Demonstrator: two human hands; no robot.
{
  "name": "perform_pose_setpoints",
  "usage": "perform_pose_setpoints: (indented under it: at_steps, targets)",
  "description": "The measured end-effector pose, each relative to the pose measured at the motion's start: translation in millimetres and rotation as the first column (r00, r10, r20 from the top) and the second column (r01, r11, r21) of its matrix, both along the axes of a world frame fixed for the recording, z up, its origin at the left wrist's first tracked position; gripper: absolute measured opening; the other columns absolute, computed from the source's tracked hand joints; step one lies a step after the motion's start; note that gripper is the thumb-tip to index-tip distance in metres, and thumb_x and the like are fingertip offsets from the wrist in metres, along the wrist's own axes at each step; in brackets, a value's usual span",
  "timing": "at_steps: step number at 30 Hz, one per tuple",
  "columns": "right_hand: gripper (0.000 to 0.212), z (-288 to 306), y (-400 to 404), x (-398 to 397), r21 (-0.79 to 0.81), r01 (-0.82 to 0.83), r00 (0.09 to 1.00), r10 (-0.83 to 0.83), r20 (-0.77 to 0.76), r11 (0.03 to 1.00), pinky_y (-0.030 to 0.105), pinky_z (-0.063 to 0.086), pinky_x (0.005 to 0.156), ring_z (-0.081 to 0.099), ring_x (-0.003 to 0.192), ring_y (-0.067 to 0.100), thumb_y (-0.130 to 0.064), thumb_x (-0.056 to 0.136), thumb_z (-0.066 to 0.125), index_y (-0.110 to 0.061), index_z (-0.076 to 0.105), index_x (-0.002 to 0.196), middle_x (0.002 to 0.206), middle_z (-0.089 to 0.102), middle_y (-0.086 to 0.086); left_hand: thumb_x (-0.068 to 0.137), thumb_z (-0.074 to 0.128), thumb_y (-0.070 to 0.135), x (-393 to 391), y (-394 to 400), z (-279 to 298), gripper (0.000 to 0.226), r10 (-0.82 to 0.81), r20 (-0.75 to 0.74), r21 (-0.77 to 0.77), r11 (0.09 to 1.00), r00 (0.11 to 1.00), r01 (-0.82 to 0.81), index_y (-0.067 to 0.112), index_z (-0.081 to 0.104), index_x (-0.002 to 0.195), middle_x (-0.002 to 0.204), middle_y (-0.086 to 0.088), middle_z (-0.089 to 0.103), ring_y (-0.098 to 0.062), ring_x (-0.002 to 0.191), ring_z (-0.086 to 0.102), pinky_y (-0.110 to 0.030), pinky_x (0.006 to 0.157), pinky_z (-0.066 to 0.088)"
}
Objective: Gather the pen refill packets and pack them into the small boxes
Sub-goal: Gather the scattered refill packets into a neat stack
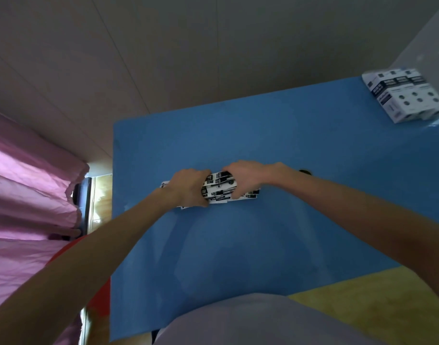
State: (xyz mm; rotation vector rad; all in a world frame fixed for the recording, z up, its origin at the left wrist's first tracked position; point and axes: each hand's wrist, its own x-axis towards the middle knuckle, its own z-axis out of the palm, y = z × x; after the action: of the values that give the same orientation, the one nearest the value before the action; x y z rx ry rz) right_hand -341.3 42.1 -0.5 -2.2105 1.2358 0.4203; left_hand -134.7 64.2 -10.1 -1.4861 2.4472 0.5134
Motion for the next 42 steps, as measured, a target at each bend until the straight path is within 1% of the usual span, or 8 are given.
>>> perform_pose_setpoints:
  at_steps: [4, 11, 22, 26, 28, 31, 34, 42]
  targets:
    - [0.098, -4, 9, -5, -0.142, -0.074, 0.996, 0.067, -0.057, 0.987, 0.035, 0.049, 0.081, 0.06, 0.113, 0.023, -0.049, 0.069, 0.087, -0.019, 0.038, 0.149, 0.126, 0.062, -0.001, 0.068, 0.081, 0.043, 2, 0, -3, 0.049, -0.004, -0.023, -0.007, 1.0, 1.0, 0.004, 0.024, 0.056, 0.106, 0.092, 0.005, 0.069, -0.025, 0.081, 0.064, -0.033, 0.065, 0.045]
    - [0.053, -7, 7, -5, -0.214, -0.046, 0.997, 0.031, -0.074, 0.976, 0.03, 0.038, 0.063, 0.061, 0.084, 0.024, -0.036, 0.076, 0.077, -0.019, 0.055, 0.121, 0.088, 0.056, -0.006, 0.068, 0.083, 0.038, -2, -12, 8, 0.042, 0.017, -0.04, 0.097, 0.995, 0.999, -0.013, 0.027, 0.056, 0.098, 0.09, 0.005, 0.069, -0.024, 0.081, 0.063, -0.031, 0.064, 0.043]
    - [0.04, 21, -23, 2, -0.224, -0.113, 0.99, 0.091, -0.103, 0.968, 0.029, 0.039, 0.053, 0.058, 0.073, 0.016, -0.034, 0.074, 0.08, -0.019, 0.053, 0.1, 0.081, 0.059, -0.005, 0.071, 0.086, 0.032, 5, -20, 12, 0.037, 0.144, -0.159, 0.136, 0.983, 0.977, -0.123, 0.026, 0.058, 0.095, 0.087, 0.006, 0.069, -0.019, 0.081, 0.065, -0.033, 0.07, 0.053]
    - [0.069, 15, -31, 5, -0.342, -0.101, 0.992, 0.07, -0.103, 0.934, 0.039, 0.053, 0.083, 0.064, 0.101, 0.025, -0.046, 0.07, 0.079, -0.02, 0.054, 0.129, 0.108, 0.067, 0.0, 0.069, 0.087, 0.029, 12, -19, 10, 0.04, 0.216, -0.209, 0.126, 0.973, 0.954, -0.192, 0.024, 0.06, 0.099, 0.089, 0.004, 0.071, -0.021, 0.082, 0.067, -0.037, 0.072, 0.056]
    - [0.097, 16, -34, 2, -0.426, -0.045, 0.998, 0.019, -0.064, 0.904, 0.048, 0.041, 0.109, 0.053, 0.126, 0.03, -0.056, 0.067, 0.081, -0.016, 0.043, 0.147, 0.135, 0.057, 0.007, 0.069, 0.088, 0.026, 18, -18, 8, 0.042, 0.285, -0.244, 0.164, 0.954, 0.927, -0.25, 0.023, 0.062, 0.102, 0.092, 0.003, 0.072, -0.019, 0.082, 0.068, -0.036, 0.074, 0.058]
    - [0.122, 21, -28, -6, -0.427, 0.213, 0.976, -0.169, 0.14, 0.879, 0.053, 0.027, 0.121, 0.034, 0.146, 0.035, -0.059, 0.071, 0.083, -0.007, 0.017, 0.16, 0.159, 0.034, 0.015, 0.07, 0.089, 0.022, 31, -16, 6, 0.043, 0.429, -0.316, 0.249, 0.898, 0.846, -0.362, 0.025, 0.061, 0.103, 0.093, 0.005, 0.071, -0.012, 0.08, 0.067, -0.027, 0.069, 0.054]
    - [0.118, 5, -2, -12, -0.346, 0.454, 0.887, -0.383, 0.258, 0.821, 0.05, 0.027, 0.122, 0.026, 0.151, 0.035, -0.053, 0.08, 0.08, -0.004, 0.01, 0.161, 0.165, 0.022, 0.017, 0.073, 0.089, 0.019, 47, -12, 4, 0.036, 0.595, -0.37, 0.35, 0.8, 0.713, -0.487, 0.027, 0.062, 0.095, 0.089, 0.001, 0.071, -0.016, 0.078, 0.069, -0.028, 0.069, 0.056]
    - [0.069, -48, 55, -5, -0.298, 0.155, 0.971, -0.09, 0.22, 0.942, 0.047, 0.04, 0.111, 0.043, 0.134, 0.031, -0.049, 0.091, 0.068, -0.01, 0.05, 0.145, 0.146, 0.046, 0.011, 0.079, 0.085, 0.009, 72, 5, 0, 0.03, 0.846, -0.448, 0.569, 0.519, 0.289, -0.638, 0.018, 0.061, 0.093, 0.096, -0.001, 0.068, -0.014, 0.089, 0.065, -0.028, 0.079, 0.055]
